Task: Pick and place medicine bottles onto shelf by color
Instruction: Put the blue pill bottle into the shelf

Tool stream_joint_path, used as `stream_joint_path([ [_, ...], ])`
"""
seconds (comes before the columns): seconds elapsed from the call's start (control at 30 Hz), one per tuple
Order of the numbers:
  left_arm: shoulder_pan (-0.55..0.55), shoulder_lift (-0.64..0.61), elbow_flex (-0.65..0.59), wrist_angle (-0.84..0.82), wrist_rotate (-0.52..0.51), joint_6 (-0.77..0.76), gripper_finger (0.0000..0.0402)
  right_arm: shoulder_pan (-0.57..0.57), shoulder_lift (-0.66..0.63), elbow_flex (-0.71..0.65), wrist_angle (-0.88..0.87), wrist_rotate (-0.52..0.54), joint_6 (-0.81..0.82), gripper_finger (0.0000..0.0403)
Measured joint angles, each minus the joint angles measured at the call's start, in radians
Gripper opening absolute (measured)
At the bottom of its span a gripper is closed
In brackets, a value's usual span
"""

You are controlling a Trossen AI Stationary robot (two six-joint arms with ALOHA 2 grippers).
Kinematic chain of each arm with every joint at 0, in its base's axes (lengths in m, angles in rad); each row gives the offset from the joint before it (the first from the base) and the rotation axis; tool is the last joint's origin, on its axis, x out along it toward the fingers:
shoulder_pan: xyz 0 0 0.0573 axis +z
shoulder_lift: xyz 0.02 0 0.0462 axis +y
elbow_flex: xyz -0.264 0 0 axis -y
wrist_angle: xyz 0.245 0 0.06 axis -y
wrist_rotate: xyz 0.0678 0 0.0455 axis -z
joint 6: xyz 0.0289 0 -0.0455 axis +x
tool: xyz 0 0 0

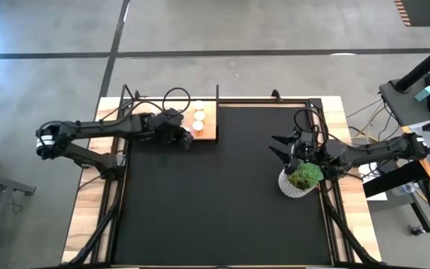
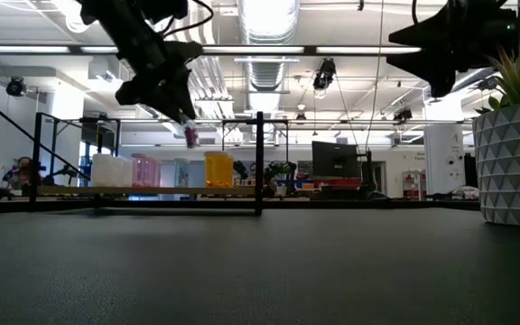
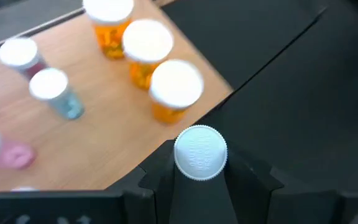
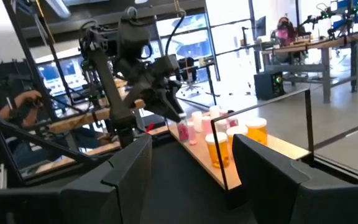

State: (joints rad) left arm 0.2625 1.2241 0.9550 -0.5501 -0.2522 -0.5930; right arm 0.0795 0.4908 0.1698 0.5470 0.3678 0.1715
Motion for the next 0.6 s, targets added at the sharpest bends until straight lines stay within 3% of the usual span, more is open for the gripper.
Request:
stream_joint_path([
  [0.33,0.030,0.009,0.000,-0.041,-0.017,0.058,0.0105,0.000,0.000,-0.065,0.081,0.000,-0.060,0.0215],
  [0.6,0.041,0.044,-0.006,-0.045,-0.017,0.135,0.0105,0.000,0.000,-0.154,0.255,0.000,-0.065,0.0215],
])
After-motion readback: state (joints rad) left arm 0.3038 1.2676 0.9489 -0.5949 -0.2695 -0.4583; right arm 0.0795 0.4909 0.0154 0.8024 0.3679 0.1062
